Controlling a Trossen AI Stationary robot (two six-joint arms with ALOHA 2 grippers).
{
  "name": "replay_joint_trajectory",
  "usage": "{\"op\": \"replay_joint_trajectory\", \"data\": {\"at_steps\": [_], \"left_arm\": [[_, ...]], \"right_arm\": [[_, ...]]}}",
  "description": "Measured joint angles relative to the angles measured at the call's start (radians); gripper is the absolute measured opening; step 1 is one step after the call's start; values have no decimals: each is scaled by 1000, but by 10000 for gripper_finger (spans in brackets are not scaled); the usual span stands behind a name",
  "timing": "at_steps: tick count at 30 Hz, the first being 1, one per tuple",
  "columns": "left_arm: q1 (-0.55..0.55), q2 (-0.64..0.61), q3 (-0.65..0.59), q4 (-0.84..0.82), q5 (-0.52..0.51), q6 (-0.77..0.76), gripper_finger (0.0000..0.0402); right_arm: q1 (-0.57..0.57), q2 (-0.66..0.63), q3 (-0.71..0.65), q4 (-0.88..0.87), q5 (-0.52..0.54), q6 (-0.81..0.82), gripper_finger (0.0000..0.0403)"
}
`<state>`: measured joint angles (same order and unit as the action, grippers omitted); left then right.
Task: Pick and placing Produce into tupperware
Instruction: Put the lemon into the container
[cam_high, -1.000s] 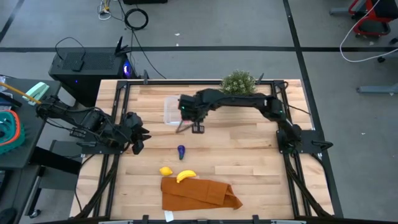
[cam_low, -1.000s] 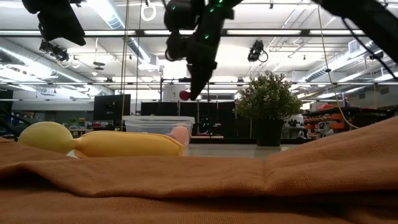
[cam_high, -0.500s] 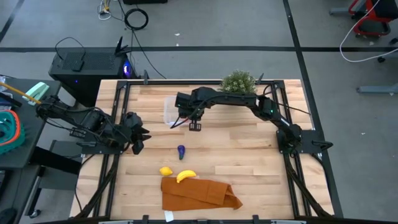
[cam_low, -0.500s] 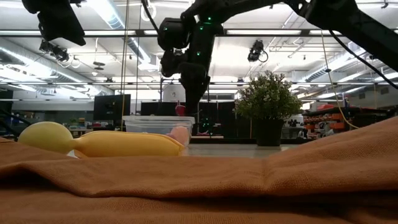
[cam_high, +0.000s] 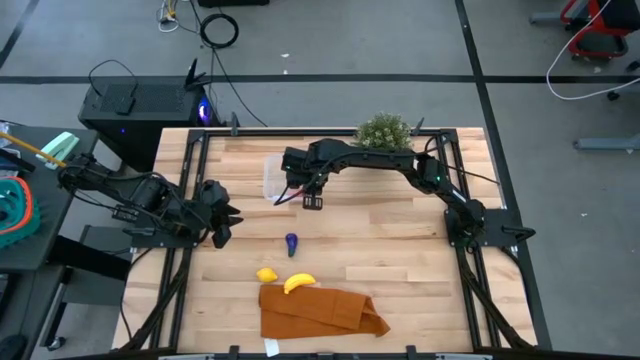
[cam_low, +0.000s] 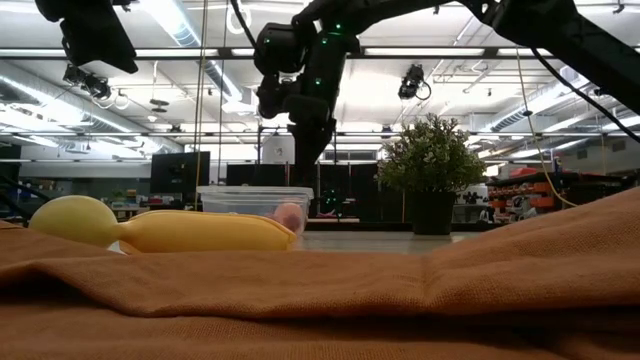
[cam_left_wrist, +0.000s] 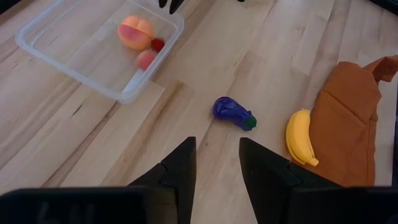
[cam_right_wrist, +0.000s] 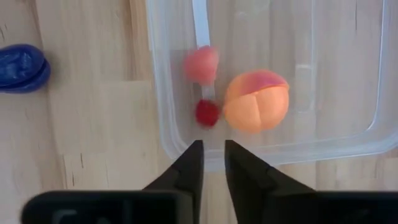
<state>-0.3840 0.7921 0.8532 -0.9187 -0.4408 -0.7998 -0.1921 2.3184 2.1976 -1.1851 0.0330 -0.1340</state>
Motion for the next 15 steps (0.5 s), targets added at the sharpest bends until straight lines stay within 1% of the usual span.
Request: {"op": "replay_joint_trajectory", "data": {"at_steps": [4, 7, 15], "left_arm": [[0, 0, 0, 0, 0, 0, 132], [0, 0, 0, 0, 0, 0, 134], [0, 0, 0, 0, 0, -1, 128]], "right_arm": [[0, 0, 0, 0, 17, 17, 103], [0, -1, 0, 0, 19, 51, 114], [28, -1, 0, -14, 19, 63, 117]]}}
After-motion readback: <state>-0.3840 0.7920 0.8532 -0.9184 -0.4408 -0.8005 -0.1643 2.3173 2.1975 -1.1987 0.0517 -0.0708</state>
